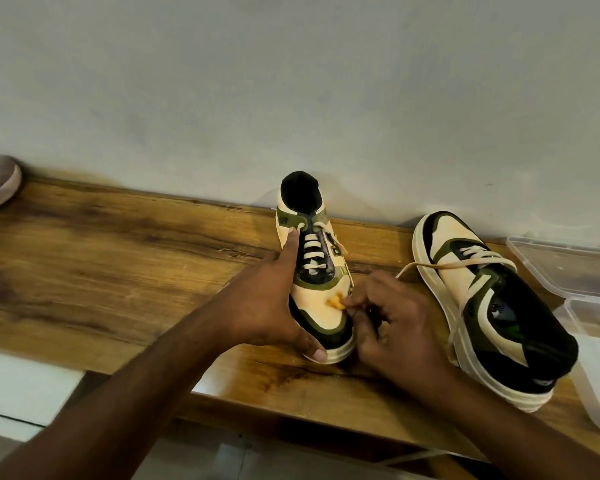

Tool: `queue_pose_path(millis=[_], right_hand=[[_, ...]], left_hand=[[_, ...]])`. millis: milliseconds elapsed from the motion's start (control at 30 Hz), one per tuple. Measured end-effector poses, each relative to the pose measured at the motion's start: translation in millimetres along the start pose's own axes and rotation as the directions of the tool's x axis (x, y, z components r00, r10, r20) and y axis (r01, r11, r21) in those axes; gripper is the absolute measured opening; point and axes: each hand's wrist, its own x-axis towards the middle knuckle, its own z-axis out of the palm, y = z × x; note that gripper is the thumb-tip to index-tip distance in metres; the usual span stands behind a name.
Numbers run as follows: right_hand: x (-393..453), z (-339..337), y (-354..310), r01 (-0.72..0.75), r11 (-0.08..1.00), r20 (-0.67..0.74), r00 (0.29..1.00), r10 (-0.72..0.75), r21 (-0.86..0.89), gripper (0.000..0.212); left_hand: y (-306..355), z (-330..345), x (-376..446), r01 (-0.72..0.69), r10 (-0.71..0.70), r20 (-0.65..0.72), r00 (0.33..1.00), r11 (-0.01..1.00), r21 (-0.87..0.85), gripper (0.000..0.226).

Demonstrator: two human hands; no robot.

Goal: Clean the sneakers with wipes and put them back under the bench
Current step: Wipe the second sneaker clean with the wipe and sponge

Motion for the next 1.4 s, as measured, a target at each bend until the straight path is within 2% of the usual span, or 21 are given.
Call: queue_pose_path(millis=[67,133,233,300,367,467,533,667,767,933,1033,1100,1167,1233,1333,1400], right_hand=[[7.0,2.3,7.5,-0.097,0.995,-0.061,0.993,0.096,-0.001,0.03],[7.7,2.8,3.0,-0.092,0.996,-0.051,0.995,0.091,-0.014,0.027],[-2.0,0.2,-9.0,0.131,0.99,0.06,0.989,-0.134,0.059,0.018],[-5.2,-0.3,-6.7,0.197,0.976,0.093,0.974,-0.205,0.089,0.016],[-2.3,2.1,4.0,0.13,0.989,0.038,0.99,-0.133,0.066,0.018],[6.9,8.9,18.0,-0.074,0.997,-0.075,0.994,0.076,0.036,0.026],[9.7,8.8,20.8,-0.117,0.992,-0.086,0.989,0.121,0.05,0.027],[-1.8,1.5,8.8,0.053,0.969,0.023,0.998,-0.06,0.242,0.019],[-3.6,-1.0,4.9,0.048,0.94,0.057,0.996,-0.071,0.338,0.011],[-9.3,-3.8,1.7,0.039,0.936,0.075,0.995,-0.07,0.35,0.023],[-16.3,-1.3,-9.3,0.081,0.94,0.129,0.983,-0.13,0.332,0.025],[-17.8,-1.8,-10.9,0.108,0.958,0.125,0.981,-0.146,0.266,0.02],[-18.2,-5.0,-5.7,0.082,0.983,0.091,0.991,-0.097,0.162,0.014],[-17.5,-10.2,3.5,-0.013,0.998,0.055,0.998,0.009,0.06,0.014],[-13.8,-14.5,15.7,-0.197,0.98,-0.037,0.98,0.197,-0.002,0.023],[-12.5,-13.1,14.2,-0.255,0.967,-0.113,0.961,0.254,0.006,0.023]], left_hand=[[-1.3,0.0,-1.1,0.008,-0.008,0.003,1.0,1.0,0.003,0.177],[-1.8,0.2,-0.8,0.0,0.0,0.001,1.0,1.0,-0.006,0.177],[-1.7,0.0,-1.0,-0.003,0.003,0.002,1.0,1.0,-0.005,0.177],[-0.9,-0.3,-1.2,0.005,-0.005,0.003,1.0,1.0,0.011,0.177],[0.3,0.1,-1.1,0.002,-0.002,0.005,1.0,1.0,0.004,0.177],[-1.3,-0.6,-1.6,0.003,-0.003,0.009,1.0,1.0,-0.006,0.178],[-1.3,-0.2,-1.9,-0.006,0.006,0.001,1.0,1.0,-0.017,0.178],[-0.2,-1.0,-2.2,-0.003,0.003,-0.005,1.0,1.0,-0.008,0.178],[2.5,1.4,-2.5,-0.005,0.006,0.01,1.0,0.999,-0.04,0.179],[15.7,15.2,-0.3,-0.003,-0.003,-0.046,0.999,0.992,-0.129,0.18],[17.4,12.9,0.1,-0.06,0.065,0.041,0.997,0.99,-0.129,0.176],[19.2,12.2,-0.9,-0.078,0.082,0.093,0.992,0.996,-0.04,0.174],[20.0,14.5,-1.2,-0.072,0.064,0.087,0.994,0.993,0.094,0.173],[20.4,14.8,-0.9,-0.042,0.028,0.074,0.997,0.98,0.193,0.168],[22.5,11.2,0.1,-0.021,0.006,0.068,0.998,0.973,0.232,0.162],[24.8,11.8,0.7,-0.027,0.017,0.046,0.999,0.97,0.24,0.16]])
